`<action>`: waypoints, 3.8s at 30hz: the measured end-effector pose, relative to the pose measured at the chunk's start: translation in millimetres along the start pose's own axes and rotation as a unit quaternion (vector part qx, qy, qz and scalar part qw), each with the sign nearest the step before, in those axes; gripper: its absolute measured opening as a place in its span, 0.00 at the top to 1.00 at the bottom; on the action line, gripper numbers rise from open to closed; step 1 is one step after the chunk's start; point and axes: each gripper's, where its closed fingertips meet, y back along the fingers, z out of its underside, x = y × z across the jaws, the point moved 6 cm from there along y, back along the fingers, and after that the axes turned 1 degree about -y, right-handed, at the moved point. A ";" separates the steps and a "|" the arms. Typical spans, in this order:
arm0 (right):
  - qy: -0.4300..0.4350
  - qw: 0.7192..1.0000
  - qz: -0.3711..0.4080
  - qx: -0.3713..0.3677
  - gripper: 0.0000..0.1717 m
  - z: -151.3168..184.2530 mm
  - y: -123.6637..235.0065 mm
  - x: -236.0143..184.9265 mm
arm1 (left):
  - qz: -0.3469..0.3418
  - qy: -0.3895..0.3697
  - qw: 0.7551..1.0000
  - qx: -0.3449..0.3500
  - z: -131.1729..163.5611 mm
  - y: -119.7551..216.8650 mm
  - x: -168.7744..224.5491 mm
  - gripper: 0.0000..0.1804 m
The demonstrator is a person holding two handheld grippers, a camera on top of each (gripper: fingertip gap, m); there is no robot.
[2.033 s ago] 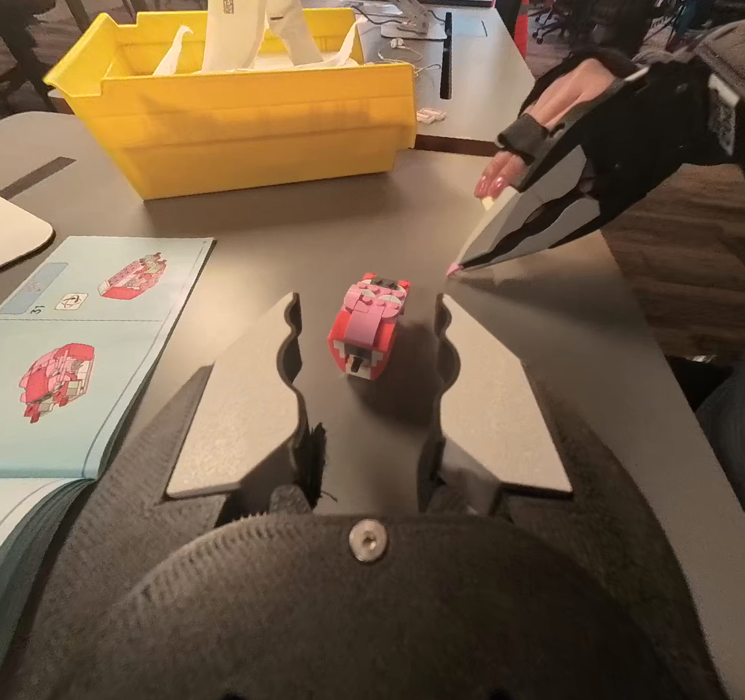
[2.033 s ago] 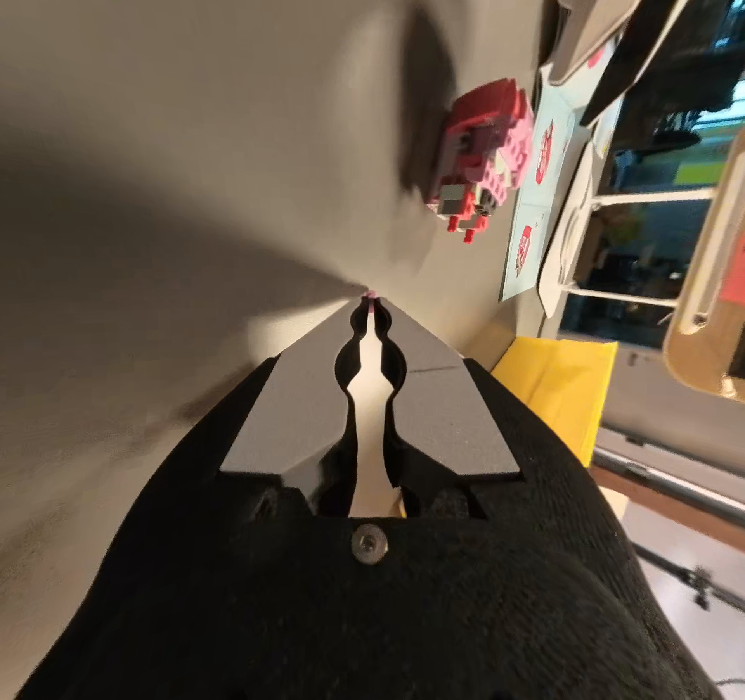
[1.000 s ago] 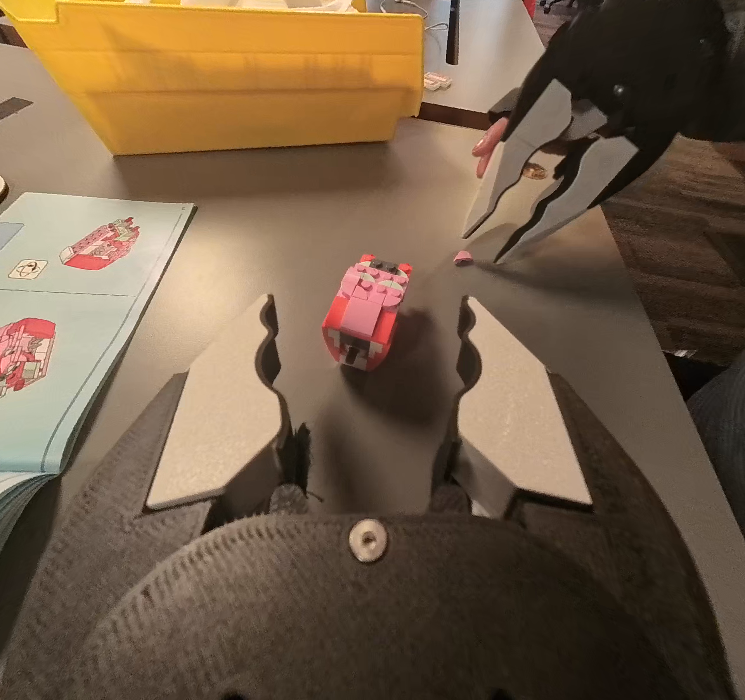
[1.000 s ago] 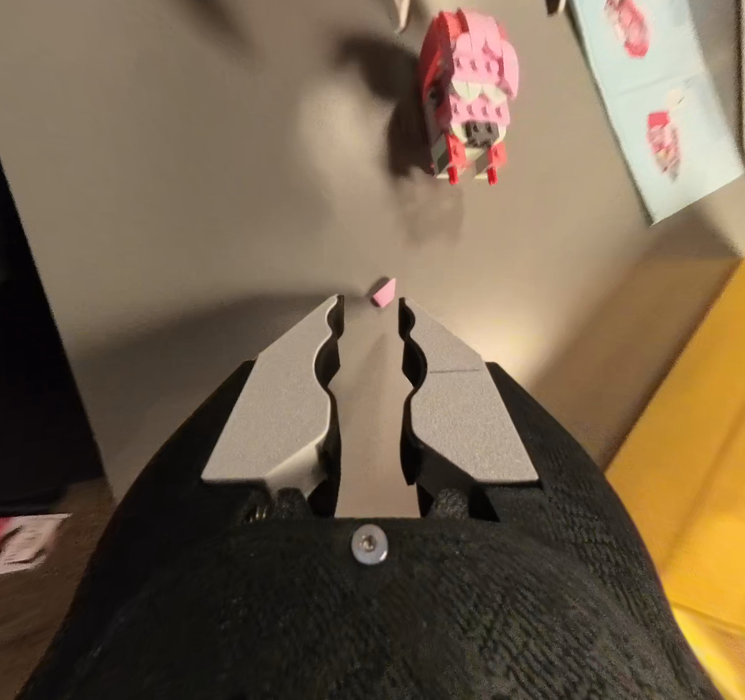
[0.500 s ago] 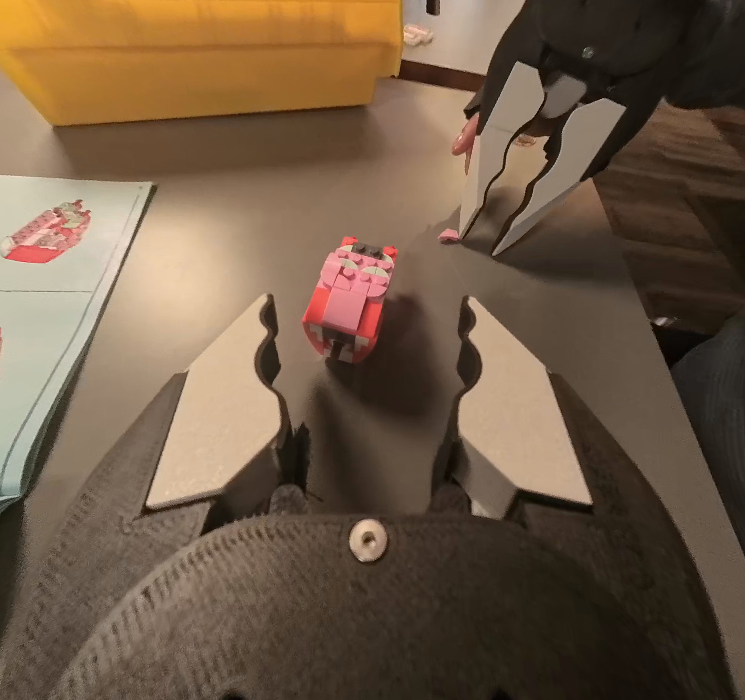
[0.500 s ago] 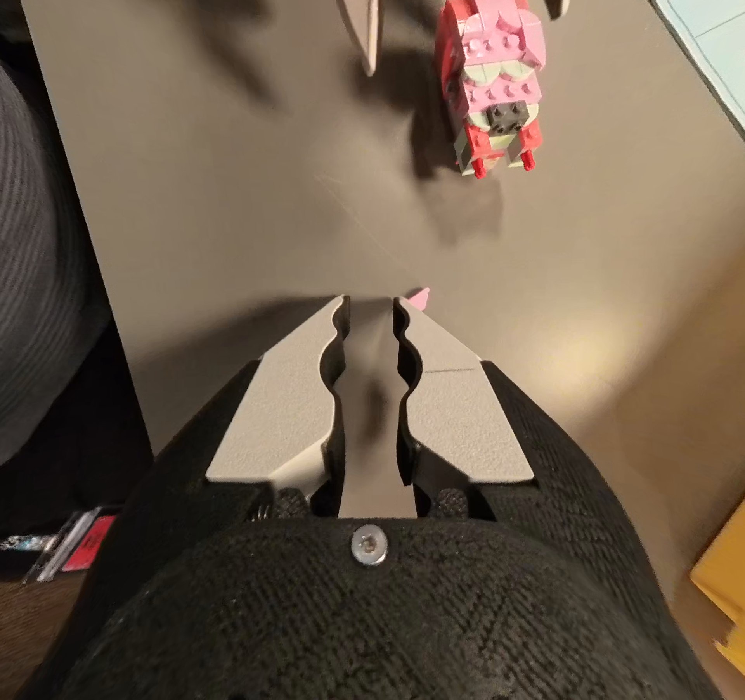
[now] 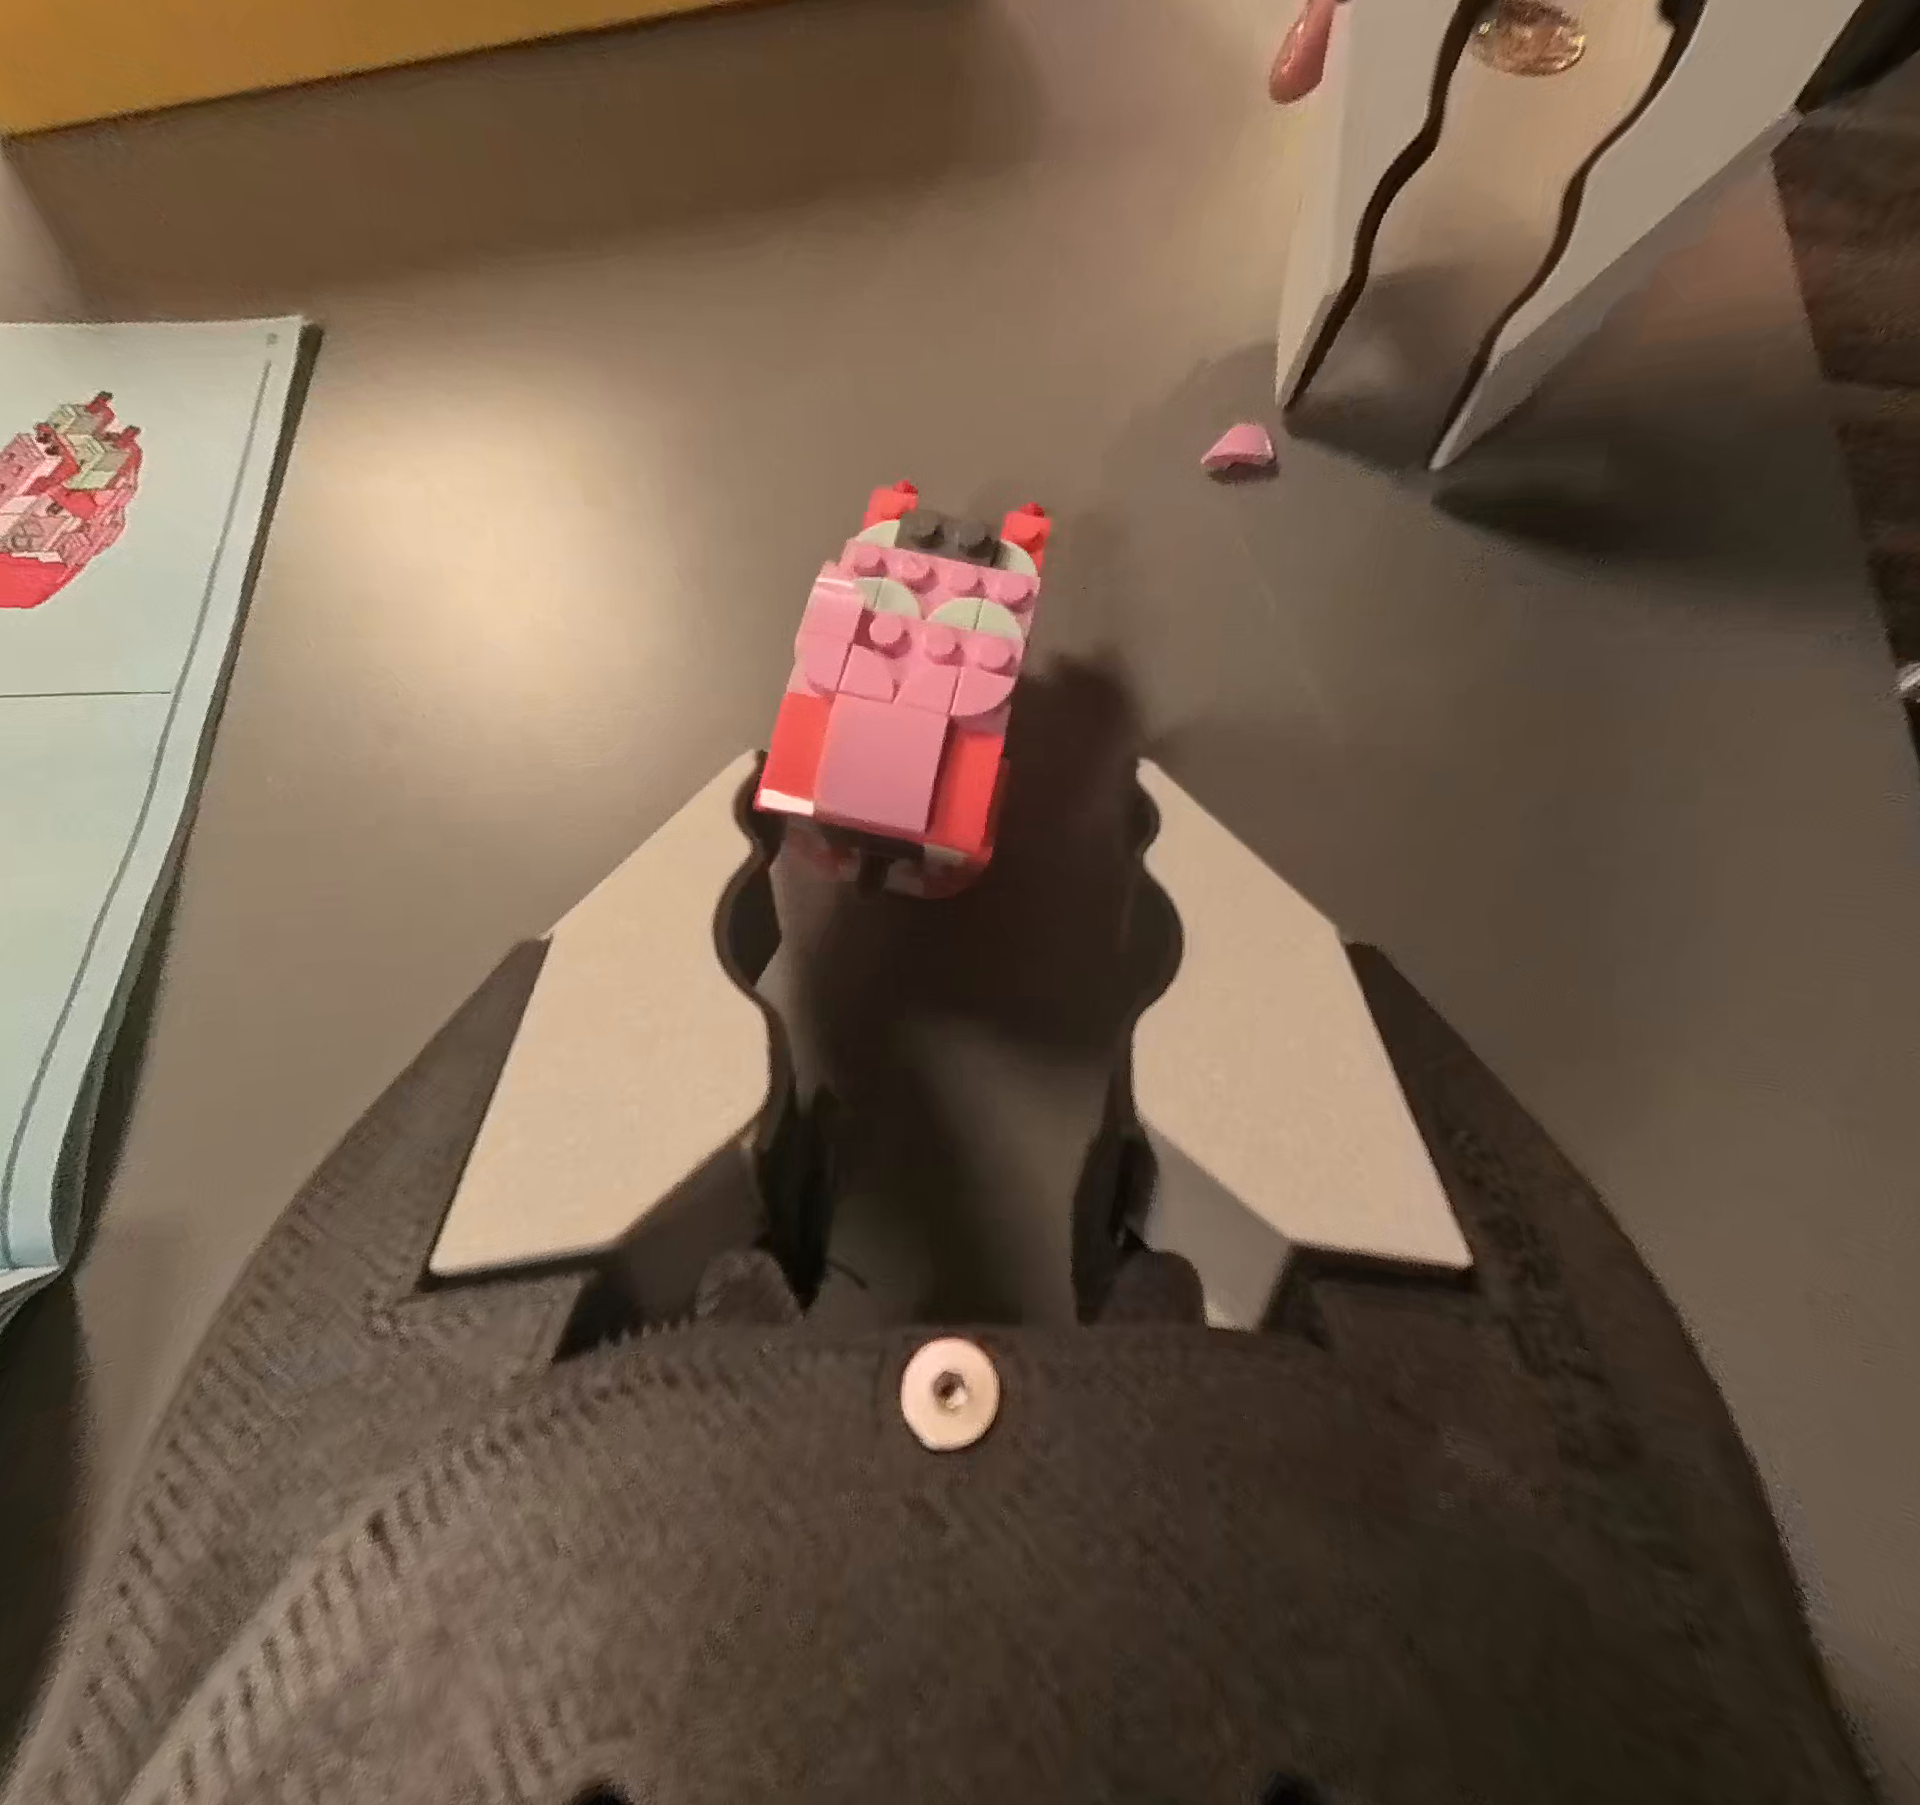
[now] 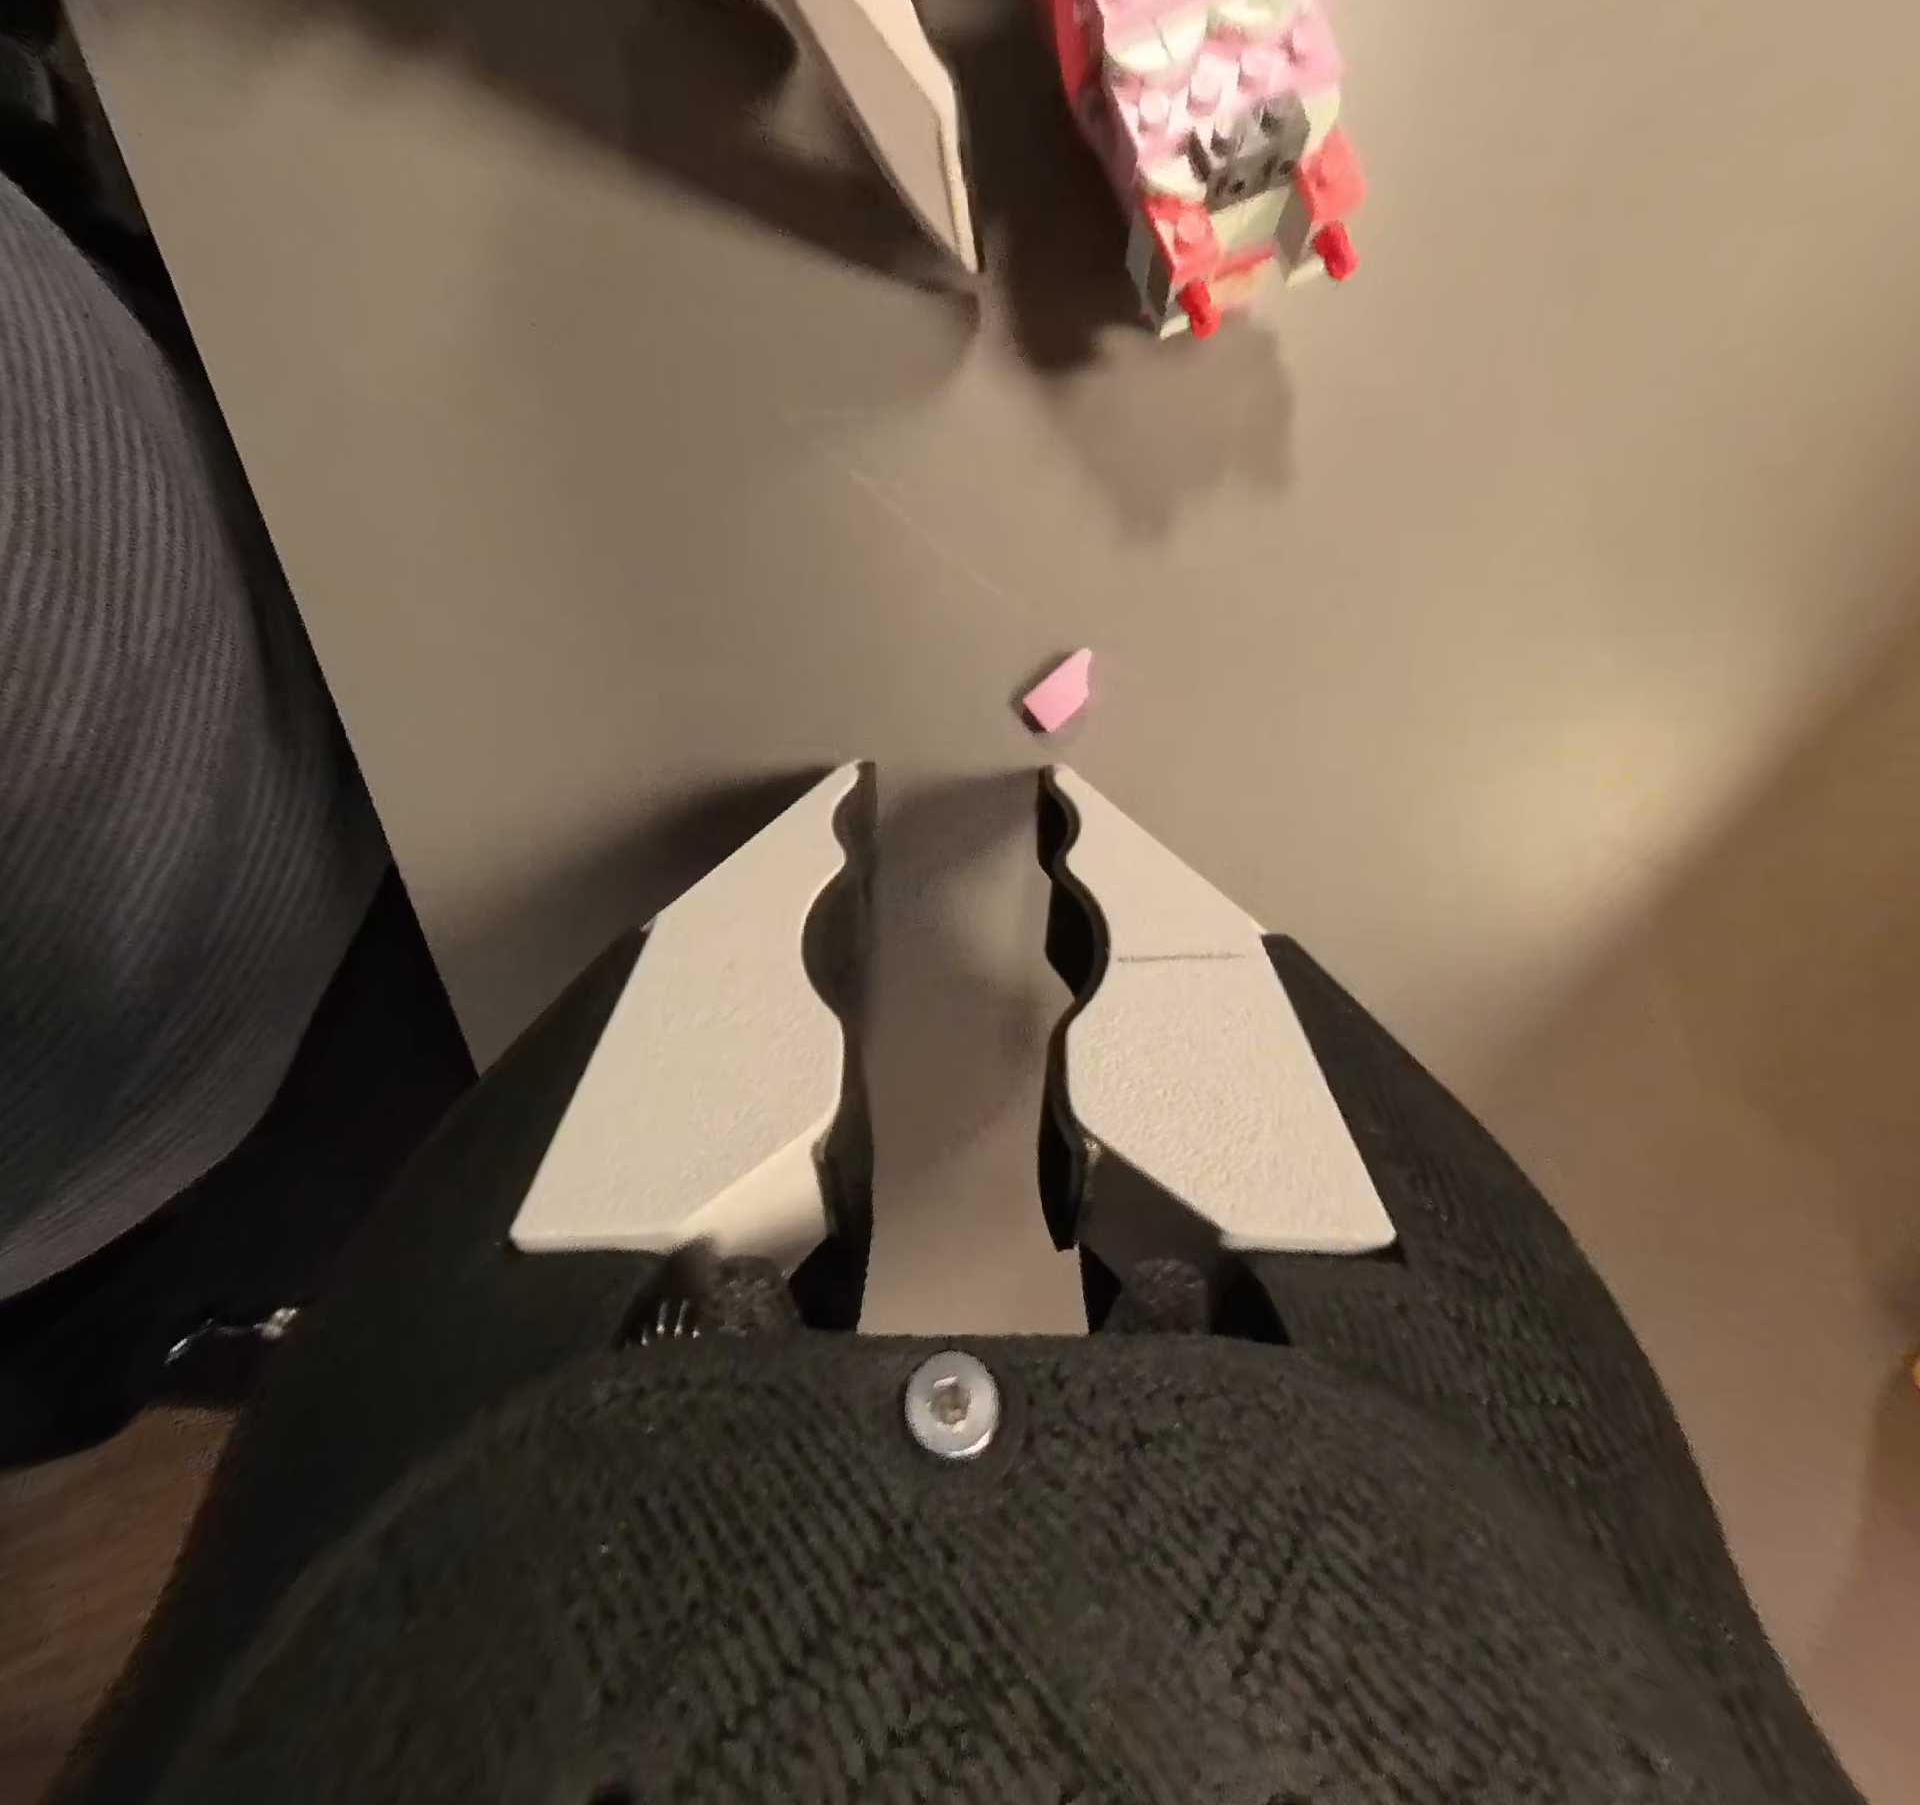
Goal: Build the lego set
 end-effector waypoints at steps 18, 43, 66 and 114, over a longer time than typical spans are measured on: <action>0.091 0.995 0.019 0.032 0.87 -13.0 -7.3 7.3 | 0.006 -0.011 1.000 -0.010 1.1 -2.1 3.1 0.69; 0.137 0.989 -0.008 0.062 0.86 -18.5 -12.4 5.5 | 0.004 -0.003 1.000 -0.014 0.3 -4.5 3.9 0.60; 0.129 0.990 -0.009 0.052 0.90 -12.1 -14.2 8.2 | 0.003 -0.006 1.000 -0.012 -1.3 -5.8 3.9 0.66; 0.227 0.967 -0.076 0.091 0.97 -90.4 -23.4 14.3 | 0.061 -0.047 0.997 -0.010 -2.9 -6.7 17.6 0.78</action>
